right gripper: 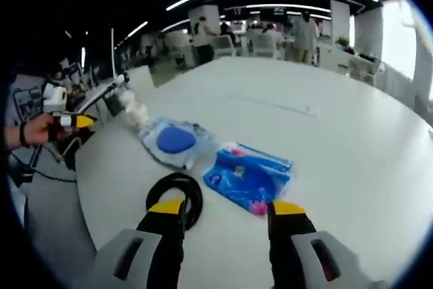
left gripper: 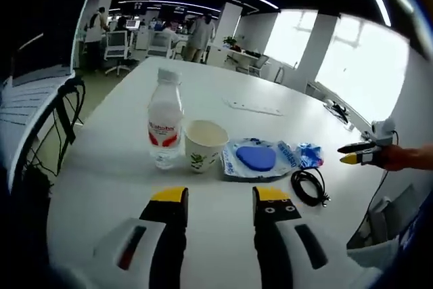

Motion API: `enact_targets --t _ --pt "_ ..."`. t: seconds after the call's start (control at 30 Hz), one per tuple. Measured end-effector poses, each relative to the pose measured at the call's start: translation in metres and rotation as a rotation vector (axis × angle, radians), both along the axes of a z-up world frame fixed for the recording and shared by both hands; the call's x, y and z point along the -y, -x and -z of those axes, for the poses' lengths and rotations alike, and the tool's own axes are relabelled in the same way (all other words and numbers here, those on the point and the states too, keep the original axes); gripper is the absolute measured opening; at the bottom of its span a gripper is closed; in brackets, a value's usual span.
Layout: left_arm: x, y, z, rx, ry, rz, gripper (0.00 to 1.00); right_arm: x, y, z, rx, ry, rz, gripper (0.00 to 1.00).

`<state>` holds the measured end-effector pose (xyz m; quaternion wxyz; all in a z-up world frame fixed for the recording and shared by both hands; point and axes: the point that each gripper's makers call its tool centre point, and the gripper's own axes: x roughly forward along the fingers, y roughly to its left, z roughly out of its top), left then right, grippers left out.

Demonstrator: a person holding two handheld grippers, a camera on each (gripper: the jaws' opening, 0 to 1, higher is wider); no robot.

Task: Arrange the tabletop items into an orderly group along one side of the table until the central work area is clear of visible clutter.

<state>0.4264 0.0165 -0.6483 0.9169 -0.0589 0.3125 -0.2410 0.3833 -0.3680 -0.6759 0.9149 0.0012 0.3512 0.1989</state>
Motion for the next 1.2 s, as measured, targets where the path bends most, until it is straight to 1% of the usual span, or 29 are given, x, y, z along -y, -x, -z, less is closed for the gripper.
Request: enact_targets --t 0.13,0.2,0.27,0.37,0.43,0.53,0.6,0.83,1.0,1.13,1.2 --pt "-0.019 0.003 -0.003 0.018 -0.027 0.020 0.41 -0.014 0.011 0.000 0.001 -0.009 -0.029 0.53" --pt "-0.025 0.006 -0.004 0.025 -0.041 0.034 0.43 -0.019 0.016 0.000 0.002 -0.002 -0.053 0.55" --pt "-0.031 0.009 -0.006 0.031 -0.052 0.047 0.44 -0.025 0.022 -0.001 -0.002 -0.011 -0.067 0.59" --pt "-0.036 0.012 -0.007 0.040 -0.054 0.061 0.45 -0.034 0.031 -0.001 -0.007 -0.004 -0.095 0.63" --pt "-0.036 0.015 -0.009 0.043 -0.047 0.071 0.46 -0.038 0.035 0.000 -0.013 0.005 -0.112 0.64" --pt "-0.037 0.018 -0.008 0.047 -0.047 0.082 0.48 -0.043 0.038 -0.002 -0.010 -0.003 -0.119 0.68" --pt "-0.037 0.020 -0.007 0.047 -0.036 0.084 0.48 -0.046 0.039 -0.004 -0.005 -0.009 -0.118 0.69" --pt "-0.035 0.026 -0.005 0.043 -0.041 0.102 0.52 -0.051 0.042 -0.002 -0.012 -0.016 -0.120 0.72" --pt "-0.036 0.026 -0.006 0.043 -0.036 0.099 0.53 -0.055 0.045 -0.003 -0.014 -0.026 -0.119 0.74" --pt "-0.039 0.026 -0.006 0.052 -0.051 0.102 0.53 -0.056 0.047 -0.002 -0.021 -0.026 -0.117 0.74" --pt "-0.040 0.026 -0.007 0.055 -0.044 0.101 0.54 -0.057 0.048 -0.001 -0.024 -0.027 -0.117 0.75"
